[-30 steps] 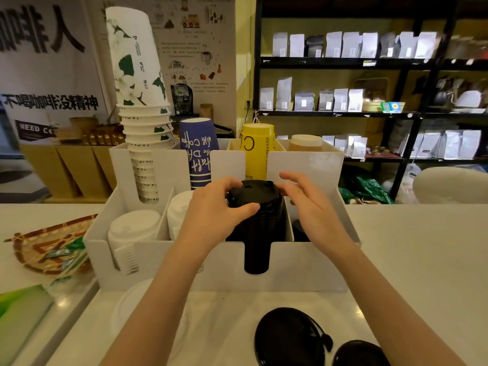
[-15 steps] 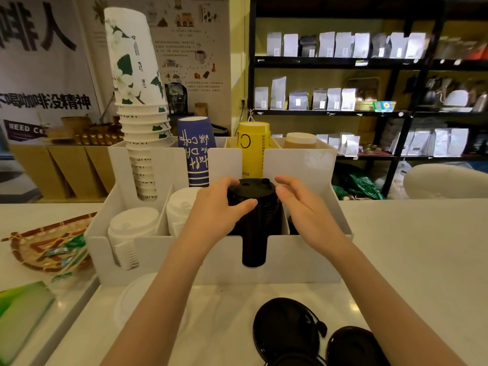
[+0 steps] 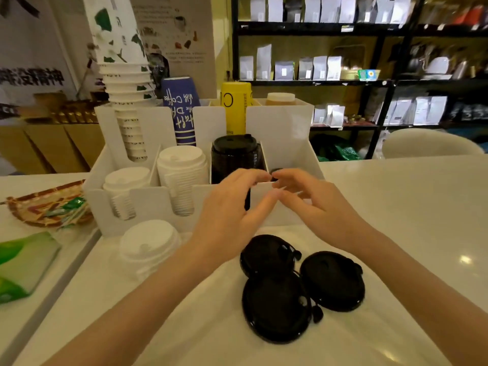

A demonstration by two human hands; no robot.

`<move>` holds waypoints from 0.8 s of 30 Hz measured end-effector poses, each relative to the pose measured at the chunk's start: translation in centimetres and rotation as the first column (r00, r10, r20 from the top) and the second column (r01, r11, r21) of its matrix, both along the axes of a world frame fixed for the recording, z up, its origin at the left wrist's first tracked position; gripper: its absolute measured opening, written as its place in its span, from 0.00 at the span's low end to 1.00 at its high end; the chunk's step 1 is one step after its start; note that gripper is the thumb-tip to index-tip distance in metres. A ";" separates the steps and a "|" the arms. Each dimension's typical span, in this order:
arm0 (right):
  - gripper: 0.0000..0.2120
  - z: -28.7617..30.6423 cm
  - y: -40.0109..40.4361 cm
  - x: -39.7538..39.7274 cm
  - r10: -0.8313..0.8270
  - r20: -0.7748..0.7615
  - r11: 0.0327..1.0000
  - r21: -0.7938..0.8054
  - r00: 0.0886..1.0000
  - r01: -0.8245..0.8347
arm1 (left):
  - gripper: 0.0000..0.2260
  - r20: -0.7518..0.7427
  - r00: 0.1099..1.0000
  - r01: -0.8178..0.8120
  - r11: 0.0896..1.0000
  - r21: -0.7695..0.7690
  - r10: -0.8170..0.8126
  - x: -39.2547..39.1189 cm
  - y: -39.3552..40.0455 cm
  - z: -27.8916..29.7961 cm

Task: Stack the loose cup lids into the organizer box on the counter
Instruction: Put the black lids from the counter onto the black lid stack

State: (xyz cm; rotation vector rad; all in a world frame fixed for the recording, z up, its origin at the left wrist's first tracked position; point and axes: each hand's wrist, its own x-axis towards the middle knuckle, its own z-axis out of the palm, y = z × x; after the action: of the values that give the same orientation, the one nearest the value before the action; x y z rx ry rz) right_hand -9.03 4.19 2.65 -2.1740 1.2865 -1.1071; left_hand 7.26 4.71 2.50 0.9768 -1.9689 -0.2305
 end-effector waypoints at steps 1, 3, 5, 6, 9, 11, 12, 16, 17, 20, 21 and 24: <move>0.15 -0.6 0.9 -0.5 -0.001 -0.027 1.000 0.005 1.000 0.001 | 0.14 0.035 0.998 0.044 0.998 0.048 -0.046 0.1 0.9 -1.3; 0.15 -1.8 2.7 -1.5 -0.008 -0.057 1.000 0.021 0.998 0.010 | 0.17 0.088 0.982 0.151 0.972 0.183 -0.169 0.7 2.5 -3.7; 0.13 -3.0 4.2 -2.2 -0.035 -0.057 0.999 0.038 0.998 0.038 | 0.23 0.123 0.951 0.238 0.925 0.296 -0.284 1.4 3.7 -5.5; 0.13 -3.6 4.9 -2.5 -0.048 -0.042 0.998 0.048 0.998 0.050 | 0.27 0.154 0.938 0.250 0.912 0.325 -0.312 1.8 4.2 -6.2; 0.11 -5.1 6.6 -2.9 -0.046 0.013 0.996 0.075 0.999 0.045 | 0.38 0.278 0.913 0.218 0.934 0.284 -0.298 2.5 5.1 -7.7; 0.10 -6.0 7.4 -3.0 -0.047 0.028 0.995 0.095 0.998 0.044 | 0.41 0.328 0.899 0.215 0.945 0.245 -0.289 2.6 5.2 -8.1; 0.11 -6.3 7.6 -3.0 -0.059 0.030 0.993 0.109 0.998 0.055 | 0.42 0.340 0.896 0.214 0.948 0.237 -0.287 2.6 5.2 -8.1; 0.11 -7.3 7.9 -2.8 -0.086 -0.012 0.989 0.117 0.996 0.087 | 0.39 0.276 0.916 0.221 0.941 0.257 -0.290 2.8 5.1 -8.3; 0.11 -7.4 7.9 -2.7 -0.077 -0.032 0.991 0.107 0.997 0.080 | 0.38 0.257 0.922 0.222 0.939 0.263 -0.290 2.8 5.1 -8.3; 0.11 -7.5 7.9 -2.5 -0.050 -0.061 0.994 0.091 0.997 0.055 | 0.37 0.237 0.932 0.210 0.941 0.267 -0.275 2.7 5.2 -8.3; 0.11 -7.6 7.9 -2.5 -0.047 -0.061 0.994 0.092 0.997 0.052 | 0.37 0.234 0.935 0.205 0.944 0.259 -0.267 2.7 5.2 -8.3; 0.12 -7.7 8.0 -2.4 -0.048 -0.027 0.993 0.106 0.999 0.050 | 0.37 0.204 0.948 0.193 0.950 0.245 -0.245 2.7 5.4 -8.2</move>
State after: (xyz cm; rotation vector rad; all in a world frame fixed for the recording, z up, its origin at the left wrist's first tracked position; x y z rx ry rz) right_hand -11.46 12.15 -5.07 -2.0941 1.3840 -1.0089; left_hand 9.97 10.14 -5.71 0.9575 -2.3085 -0.4908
